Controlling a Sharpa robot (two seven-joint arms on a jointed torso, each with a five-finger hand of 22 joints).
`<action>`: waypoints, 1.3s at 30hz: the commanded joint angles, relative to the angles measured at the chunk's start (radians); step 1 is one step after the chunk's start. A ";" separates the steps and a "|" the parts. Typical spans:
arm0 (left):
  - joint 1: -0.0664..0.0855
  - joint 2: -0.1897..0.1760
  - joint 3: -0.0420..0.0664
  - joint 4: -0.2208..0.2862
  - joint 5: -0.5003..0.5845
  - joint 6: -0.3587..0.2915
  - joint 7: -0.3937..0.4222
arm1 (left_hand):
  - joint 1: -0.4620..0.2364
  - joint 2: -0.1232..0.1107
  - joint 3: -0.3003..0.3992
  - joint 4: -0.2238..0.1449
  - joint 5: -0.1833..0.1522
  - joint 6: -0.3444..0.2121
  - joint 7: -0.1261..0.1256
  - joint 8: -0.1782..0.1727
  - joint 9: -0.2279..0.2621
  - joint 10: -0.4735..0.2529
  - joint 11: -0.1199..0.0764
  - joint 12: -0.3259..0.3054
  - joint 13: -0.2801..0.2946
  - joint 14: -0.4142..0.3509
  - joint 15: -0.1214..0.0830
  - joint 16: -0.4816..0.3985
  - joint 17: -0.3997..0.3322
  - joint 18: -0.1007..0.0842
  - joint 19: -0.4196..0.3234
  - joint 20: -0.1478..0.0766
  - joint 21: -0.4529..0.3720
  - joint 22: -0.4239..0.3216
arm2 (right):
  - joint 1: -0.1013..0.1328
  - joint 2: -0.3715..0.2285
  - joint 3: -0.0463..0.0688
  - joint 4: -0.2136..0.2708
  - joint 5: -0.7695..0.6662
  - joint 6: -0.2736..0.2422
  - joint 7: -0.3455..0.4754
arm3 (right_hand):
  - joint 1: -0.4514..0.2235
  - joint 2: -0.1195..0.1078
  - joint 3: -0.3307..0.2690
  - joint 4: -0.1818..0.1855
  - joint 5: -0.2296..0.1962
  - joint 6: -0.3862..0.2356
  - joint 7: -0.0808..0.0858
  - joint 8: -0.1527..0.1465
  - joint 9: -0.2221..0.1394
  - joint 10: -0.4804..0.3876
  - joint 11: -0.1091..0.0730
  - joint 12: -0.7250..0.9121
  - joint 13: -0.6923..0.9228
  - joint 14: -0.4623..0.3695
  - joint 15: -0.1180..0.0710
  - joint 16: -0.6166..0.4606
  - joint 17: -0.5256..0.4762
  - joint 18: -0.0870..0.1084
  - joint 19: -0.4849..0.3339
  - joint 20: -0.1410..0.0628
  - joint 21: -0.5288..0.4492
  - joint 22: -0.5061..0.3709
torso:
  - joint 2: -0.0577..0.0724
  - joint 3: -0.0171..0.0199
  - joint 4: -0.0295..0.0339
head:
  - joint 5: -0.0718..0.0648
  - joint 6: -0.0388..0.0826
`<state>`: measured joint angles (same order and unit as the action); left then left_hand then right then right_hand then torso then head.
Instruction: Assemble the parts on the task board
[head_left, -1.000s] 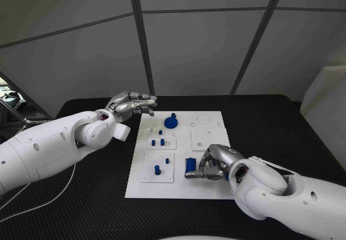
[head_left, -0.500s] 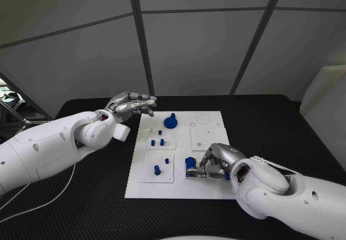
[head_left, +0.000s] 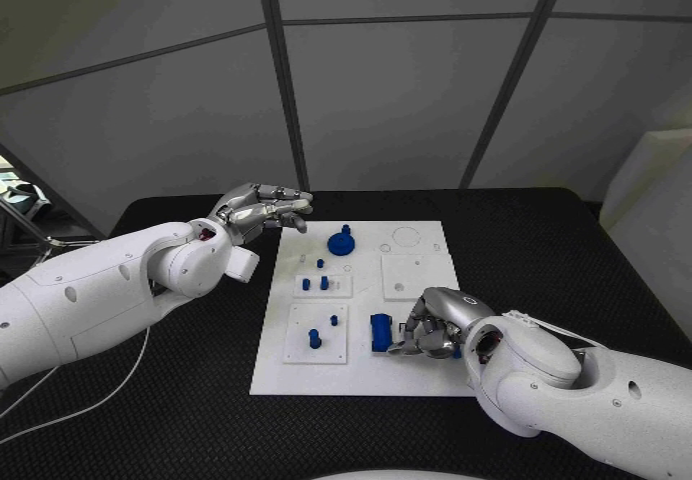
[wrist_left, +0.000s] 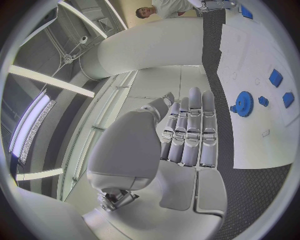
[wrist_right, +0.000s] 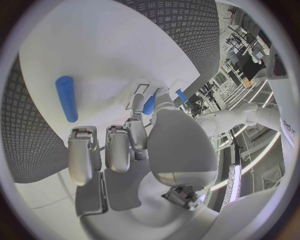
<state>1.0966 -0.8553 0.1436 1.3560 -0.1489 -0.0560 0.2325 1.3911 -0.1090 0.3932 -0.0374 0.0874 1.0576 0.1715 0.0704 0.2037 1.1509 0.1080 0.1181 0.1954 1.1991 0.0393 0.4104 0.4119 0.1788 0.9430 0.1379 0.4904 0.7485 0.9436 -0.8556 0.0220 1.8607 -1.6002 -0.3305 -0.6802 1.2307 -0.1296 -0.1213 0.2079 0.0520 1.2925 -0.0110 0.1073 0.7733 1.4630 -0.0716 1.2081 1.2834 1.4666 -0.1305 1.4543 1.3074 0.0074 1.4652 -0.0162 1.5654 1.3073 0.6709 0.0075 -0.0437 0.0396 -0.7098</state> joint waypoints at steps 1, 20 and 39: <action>0.002 -0.001 0.001 0.001 0.004 0.013 -0.001 | 0.002 0.007 -0.004 -0.003 0.000 -0.007 -0.001 -0.006 0.001 -0.006 0.001 -0.005 -0.002 0.005 0.001 -0.005 -0.001 0.002 0.004 0.007 -0.003 -0.001 | 0.001 0.000 0.000 0.003 0.004 0.032 0.021 | 0.002 -0.009 -0.010 0.000 -0.002 0.004 0.004 -0.007 0.002 0.007 -0.001 -0.006 -0.002 0.063 -0.004 0.003 0.063 -0.007 0.106 -0.006 0.005 0.263 | -0.001 -0.0002 0.0001 | -0.002 0.001; 0.001 -0.011 -0.003 0.006 0.004 0.013 -0.002 | 0.004 0.007 -0.004 -0.006 0.000 -0.008 -0.001 -0.006 0.001 -0.006 0.001 -0.005 -0.002 0.005 0.001 -0.006 -0.001 0.002 0.004 0.006 -0.004 -0.001 | 0.002 -0.171 0.000 0.081 0.258 -0.107 0.315 | 0.097 0.043 -0.011 -0.023 0.099 -0.186 0.058 -0.047 -0.093 -0.017 0.041 -0.056 -0.030 0.054 0.031 -0.027 0.021 -0.002 0.097 0.024 -0.013 0.248 | -0.001 0.0008 -0.0038 | -0.010 0.001; -0.002 -0.017 -0.008 0.029 0.004 0.010 0.002 | 0.004 0.007 -0.005 -0.007 0.000 -0.009 0.000 -0.006 0.001 -0.007 0.002 -0.005 -0.002 0.005 0.001 -0.007 -0.001 0.002 0.004 0.007 -0.004 -0.002 | 0.001 -0.315 0.000 0.096 0.090 -0.111 0.176 | 0.062 0.104 -0.075 -0.022 0.234 -0.096 0.047 -0.043 -0.287 -0.005 0.033 -0.062 -0.031 0.061 0.028 -0.011 0.052 -0.006 0.104 0.026 0.002 0.260 | -0.001 0.0005 -0.0018 | -0.074 -0.004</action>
<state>1.0933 -0.8719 0.1348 1.3807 -0.1489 -0.0533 0.2280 1.3911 -0.1090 0.3904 -0.0402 0.0874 1.0577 0.1714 0.0704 0.2036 1.1510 0.1080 0.1181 0.1947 1.1991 0.0393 0.4065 0.4119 0.1786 0.9468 0.1417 0.4904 0.7477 0.9438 -1.1730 0.0217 1.9572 -1.4280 -0.4275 -0.4359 1.3100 -0.0151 -0.1901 0.1861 0.2816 1.1910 0.0373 0.0629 0.4878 1.4400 -0.0270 1.1440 1.2452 1.4684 -0.0997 1.4395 1.3079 0.0074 1.4652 0.0125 1.5655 1.3073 0.6704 0.0081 -0.0467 -0.0294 -0.7125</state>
